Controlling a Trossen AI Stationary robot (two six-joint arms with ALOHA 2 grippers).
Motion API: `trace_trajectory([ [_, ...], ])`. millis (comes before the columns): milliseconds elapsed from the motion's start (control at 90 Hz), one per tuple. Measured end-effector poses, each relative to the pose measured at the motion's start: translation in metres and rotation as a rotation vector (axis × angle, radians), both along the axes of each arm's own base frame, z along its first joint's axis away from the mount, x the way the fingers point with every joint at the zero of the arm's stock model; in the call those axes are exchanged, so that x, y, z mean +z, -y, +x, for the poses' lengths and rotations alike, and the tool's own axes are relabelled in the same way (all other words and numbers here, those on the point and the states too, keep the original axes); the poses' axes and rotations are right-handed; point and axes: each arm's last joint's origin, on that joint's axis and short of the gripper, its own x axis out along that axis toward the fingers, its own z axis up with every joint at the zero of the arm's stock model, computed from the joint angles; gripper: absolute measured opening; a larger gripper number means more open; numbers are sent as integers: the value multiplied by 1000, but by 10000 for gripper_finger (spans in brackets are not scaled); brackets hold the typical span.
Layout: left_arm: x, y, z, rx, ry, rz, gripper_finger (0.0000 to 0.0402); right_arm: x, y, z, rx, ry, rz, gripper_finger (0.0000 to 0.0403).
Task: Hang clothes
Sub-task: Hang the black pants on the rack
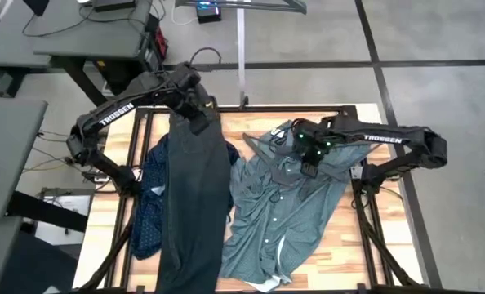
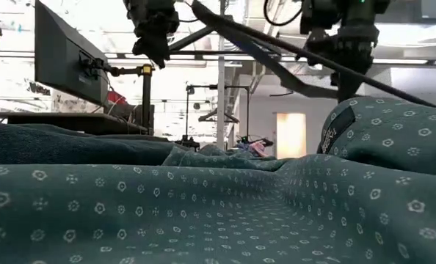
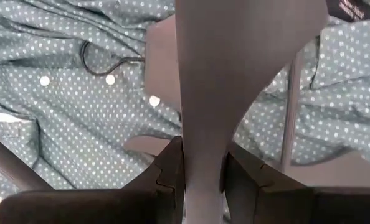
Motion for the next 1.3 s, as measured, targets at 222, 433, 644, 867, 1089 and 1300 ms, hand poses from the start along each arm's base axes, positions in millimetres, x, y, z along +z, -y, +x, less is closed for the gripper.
trace_trajectory([
  [222, -13, -40, -18, 71, -32, -19, 165, 1, 7, 2, -25, 41, -15, 64],
  [433, -51, -97, -36, 108, -75, -123, 192, 2, 13, 0, -84, 43, -9, 66],
  [644, -91, -145, -70, 310, -186, -210, 203, 2, 14, 0, -141, 41, 9, 67],
  [867, -118, -161, -94, 471, -266, -334, 203, 2, 14, 0, -182, 43, 22, 67],
  [1089, -141, -158, -110, 559, -415, -347, 203, 2, 17, 1, -220, 59, 25, 67],
  [1300, -166, -156, -111, 527, -303, -407, 203, 2, 20, 0, -233, 62, 27, 67],
])
